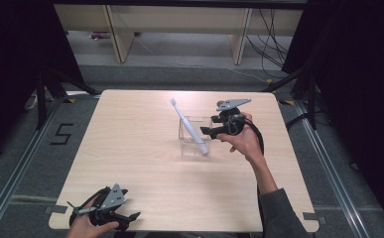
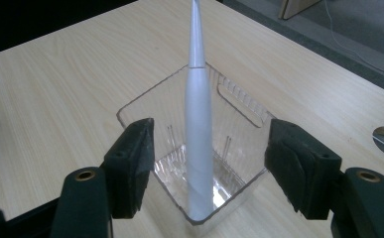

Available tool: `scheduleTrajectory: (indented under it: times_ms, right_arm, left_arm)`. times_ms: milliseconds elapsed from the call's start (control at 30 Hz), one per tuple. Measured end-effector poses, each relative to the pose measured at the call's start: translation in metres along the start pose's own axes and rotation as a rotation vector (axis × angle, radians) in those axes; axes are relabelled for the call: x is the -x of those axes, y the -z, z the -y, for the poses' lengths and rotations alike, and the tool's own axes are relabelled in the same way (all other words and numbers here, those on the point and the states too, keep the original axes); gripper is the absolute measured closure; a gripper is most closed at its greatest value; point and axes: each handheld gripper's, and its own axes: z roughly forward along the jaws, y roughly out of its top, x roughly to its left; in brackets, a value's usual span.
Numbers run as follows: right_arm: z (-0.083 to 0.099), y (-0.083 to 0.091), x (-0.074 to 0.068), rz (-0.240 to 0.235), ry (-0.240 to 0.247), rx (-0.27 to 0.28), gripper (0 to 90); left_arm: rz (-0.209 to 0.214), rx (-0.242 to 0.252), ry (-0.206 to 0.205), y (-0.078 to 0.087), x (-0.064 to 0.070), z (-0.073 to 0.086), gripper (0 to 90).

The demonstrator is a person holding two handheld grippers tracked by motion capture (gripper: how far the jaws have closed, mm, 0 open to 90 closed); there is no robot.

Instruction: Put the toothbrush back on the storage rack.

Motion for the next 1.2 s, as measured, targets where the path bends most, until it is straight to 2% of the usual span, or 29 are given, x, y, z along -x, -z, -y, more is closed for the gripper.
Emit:
scheduleTrajectory:
  times_ms: [100,167,200,300,367,400,433,533,633,700,833,867,900,967,1000,1033,1067,1200]
  right_arm:
    - [0.001,0.0,0.0,-0.008,-0.012,-0.006,34.6]
    - [0.003,0.0,0.003,0.018,-0.002,-0.005,32.7]
    - [0.004,0.001,0.002,0.016,-0.022,-0.015,31.9]
    - [0.006,0.0,0.004,0.019,-0.021,0.001,30.4]
    - [0.007,0.005,0.005,0.033,-0.021,-0.009,29.8]
    - [0.008,0.006,0.007,0.034,-0.016,0.014,29.4]
    - [0.008,0.006,0.007,0.034,-0.016,0.014,29.4]
    - [0.011,0.013,0.006,0.046,-0.052,0.005,28.6]
    - [0.014,0.016,0.009,0.05,-0.037,0.021,28.6]
    - [0.016,0.019,0.01,0.062,-0.033,0.023,28.6]
    - [0.021,0.023,0.01,0.058,-0.054,0.025,28.0]
    - [0.022,0.024,0.012,0.063,-0.028,0.023,28.0]
    - [0.023,0.026,0.01,0.059,-0.054,0.006,27.9]
    - [0.026,0.027,0.013,0.06,-0.025,0.015,27.4]
    - [0.027,0.028,0.011,0.064,-0.063,0.007,27.2]
    - [0.027,0.028,0.011,0.064,-0.063,0.007,27.2]
    - [0.028,0.031,0.013,0.068,-0.042,0.014,27.3]
    - [0.031,0.034,0.013,0.076,-0.056,0.02,27.1]
  left_arm:
    - [0.0,0.002,0.002,0.0,0.0,0.0,15.5]
    - [0.001,0.001,-0.001,0.0,0.0,0.0,15.5]
    - [0.001,0.001,-0.001,0.0,0.0,0.0,15.5]
    - [0.002,0.003,0.0,0.0,0.0,0.0,15.4]
    - [0.002,0.002,0.0,0.0,0.0,0.0,15.5]
    - [-0.001,-0.008,-0.005,0.001,-0.001,0.0,15.5]
    - [-0.001,-0.008,-0.005,0.001,-0.001,0.0,15.4]
    - [-0.002,-0.008,-0.003,0.0,-0.001,0.001,15.5]
    - [0.004,0.001,0.005,0.0,0.001,0.001,15.5]
    - [-0.002,-0.009,-0.003,0.0,-0.001,0.001,15.5]
    - [0.004,0.006,0.008,0.0,0.0,0.001,15.4]
    - [0.004,0.006,0.004,0.0,-0.001,0.001,15.4]
    - [-0.002,0.001,0.004,0.0,-0.001,0.0,15.5]
    - [-0.001,-0.01,-0.016,0.001,-0.001,0.0,15.5]
    - [-0.002,-0.007,-0.009,0.001,-0.001,0.001,15.4]
    - [-0.002,-0.007,-0.009,0.001,-0.001,0.001,15.4]
    - [0.0,-0.001,0.0,0.0,0.0,0.001,15.4]
    - [-0.002,0.003,0.017,0.0,0.0,0.001,15.4]
